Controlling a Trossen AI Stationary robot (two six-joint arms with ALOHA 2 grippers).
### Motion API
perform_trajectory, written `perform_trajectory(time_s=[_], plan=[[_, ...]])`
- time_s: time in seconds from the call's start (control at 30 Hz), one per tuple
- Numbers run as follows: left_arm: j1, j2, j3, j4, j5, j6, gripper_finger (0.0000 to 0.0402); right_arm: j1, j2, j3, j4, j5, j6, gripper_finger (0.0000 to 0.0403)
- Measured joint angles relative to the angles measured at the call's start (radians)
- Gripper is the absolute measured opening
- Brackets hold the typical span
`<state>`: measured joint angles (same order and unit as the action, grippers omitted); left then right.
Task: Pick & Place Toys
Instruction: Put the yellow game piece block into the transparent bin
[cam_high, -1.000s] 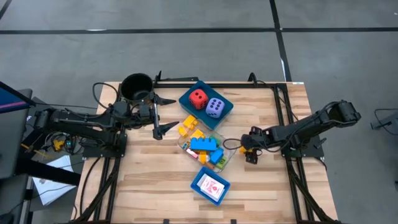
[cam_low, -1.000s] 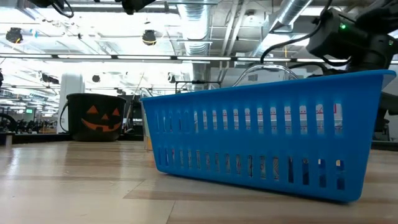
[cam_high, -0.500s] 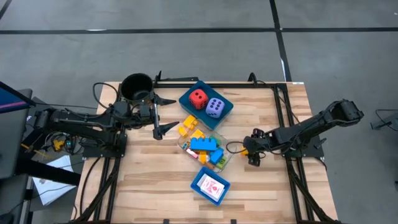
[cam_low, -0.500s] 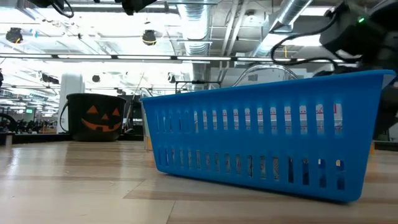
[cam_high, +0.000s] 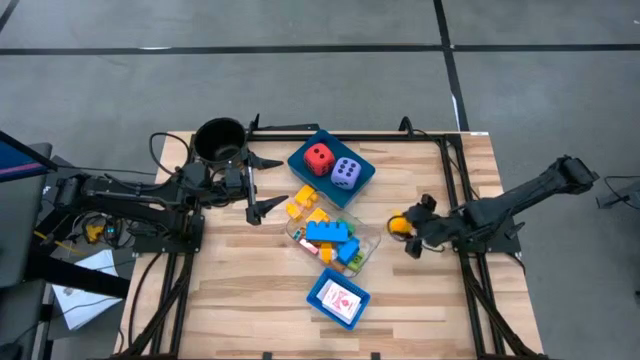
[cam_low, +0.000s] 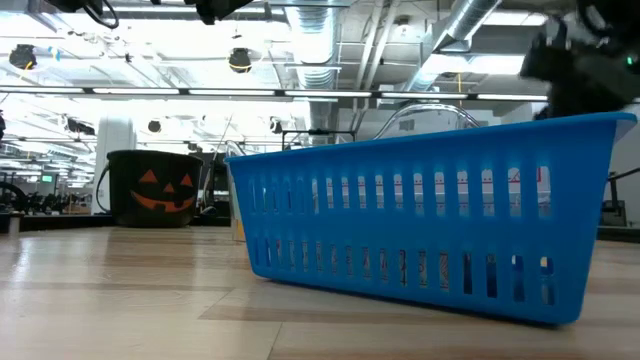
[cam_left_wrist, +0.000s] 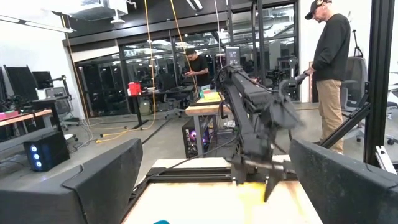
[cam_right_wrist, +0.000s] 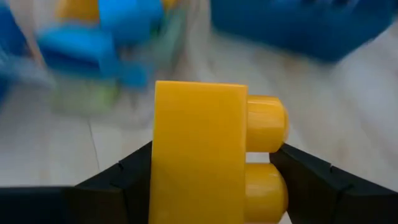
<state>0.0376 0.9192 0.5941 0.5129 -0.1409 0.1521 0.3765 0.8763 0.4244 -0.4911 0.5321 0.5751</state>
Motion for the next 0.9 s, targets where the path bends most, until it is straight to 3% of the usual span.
perform_trajectory(time_s=[0.17, 0.37, 0.9], plan=[[0.0, 0.0, 0.0, 0.001, 0.0, 0.0, 0.04, 0.016, -0.133, 0.001, 0.108, 0.123, -0.044, 0.0259], [0.0, 0.0, 0.0, 0.001, 0.0, 0.0, 0.04, 0.0, -0.166, 0.003, 0.347, 0.116, -0.118, 0.0259], [0.0, 0.0, 0.0, 0.001, 0.0, 0.0, 0.04, -0.001, 0.128, 0.003, 0.731, 0.053, -0.141, 0.0271]])
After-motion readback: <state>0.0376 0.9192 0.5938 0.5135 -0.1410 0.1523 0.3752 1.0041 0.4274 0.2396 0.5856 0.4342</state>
